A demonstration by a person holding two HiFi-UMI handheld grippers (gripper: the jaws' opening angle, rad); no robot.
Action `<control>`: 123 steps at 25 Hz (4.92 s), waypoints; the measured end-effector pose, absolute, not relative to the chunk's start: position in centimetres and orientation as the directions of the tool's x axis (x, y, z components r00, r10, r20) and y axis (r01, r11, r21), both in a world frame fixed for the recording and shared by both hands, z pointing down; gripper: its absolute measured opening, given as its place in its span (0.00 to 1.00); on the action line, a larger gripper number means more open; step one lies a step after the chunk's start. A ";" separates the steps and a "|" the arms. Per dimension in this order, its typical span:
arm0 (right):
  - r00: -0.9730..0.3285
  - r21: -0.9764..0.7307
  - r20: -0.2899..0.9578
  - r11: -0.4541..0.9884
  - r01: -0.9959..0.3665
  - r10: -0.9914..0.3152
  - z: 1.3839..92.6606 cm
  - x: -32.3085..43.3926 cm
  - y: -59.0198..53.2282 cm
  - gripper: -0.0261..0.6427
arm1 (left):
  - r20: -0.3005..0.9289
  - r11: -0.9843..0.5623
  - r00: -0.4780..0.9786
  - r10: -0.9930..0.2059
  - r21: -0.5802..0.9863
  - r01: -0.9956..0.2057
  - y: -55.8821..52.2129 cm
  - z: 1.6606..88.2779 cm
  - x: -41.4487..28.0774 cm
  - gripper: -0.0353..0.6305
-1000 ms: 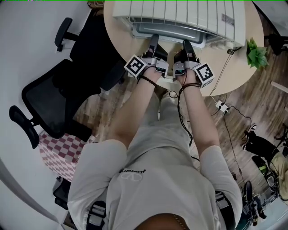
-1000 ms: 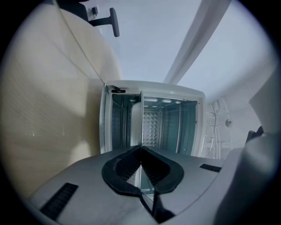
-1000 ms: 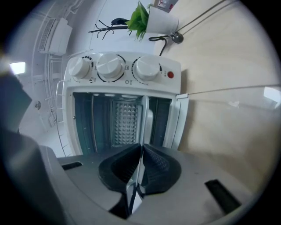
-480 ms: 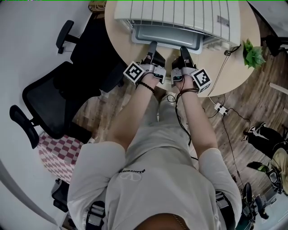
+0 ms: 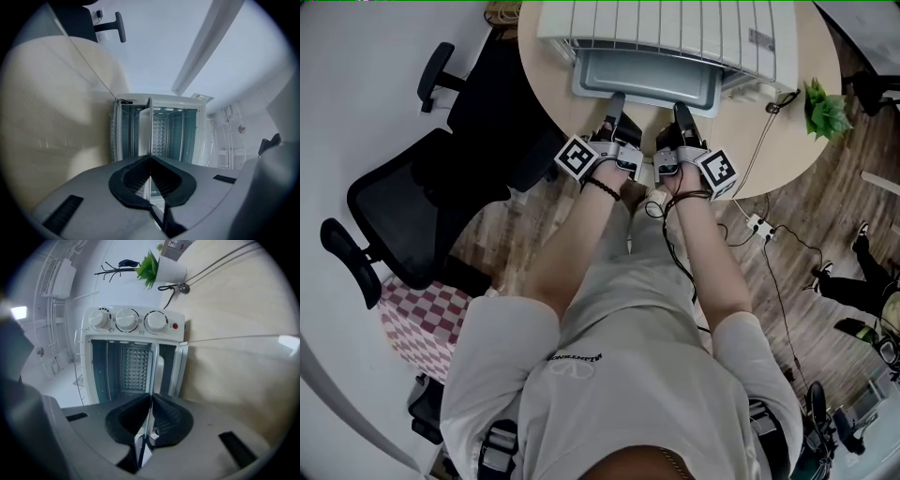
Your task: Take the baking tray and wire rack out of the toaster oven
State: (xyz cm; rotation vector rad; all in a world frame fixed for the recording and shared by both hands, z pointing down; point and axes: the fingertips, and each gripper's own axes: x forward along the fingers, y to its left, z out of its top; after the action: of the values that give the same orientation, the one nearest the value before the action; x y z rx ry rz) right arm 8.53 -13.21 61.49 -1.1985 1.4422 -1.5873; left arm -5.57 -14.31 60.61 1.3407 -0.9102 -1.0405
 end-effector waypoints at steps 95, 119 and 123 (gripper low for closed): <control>-0.526 -0.960 -0.103 0.222 -0.168 -0.844 37.0 2.1 2.4 0.07 | -0.357 -0.388 0.500 -0.789 0.921 0.045 1.2 36.2 -11.4 0.06; -0.456 -0.951 -0.096 0.216 -0.221 -0.885 34.9 9.8 -14.8 0.08 | -0.350 -0.376 0.454 -0.819 0.926 0.035 -16.4 34.0 -3.7 0.07; -0.458 -0.953 -0.091 0.211 -0.219 -0.885 35.0 10.1 -16.2 0.08 | -0.346 -0.377 0.445 -0.826 0.926 0.022 -17.8 34.0 -3.3 0.07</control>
State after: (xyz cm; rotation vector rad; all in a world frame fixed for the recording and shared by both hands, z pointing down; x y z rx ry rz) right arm 10.08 -16.24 34.98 -1.0260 1.8211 -1.2728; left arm -3.29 -17.84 34.00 1.7132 -0.6984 -1.0790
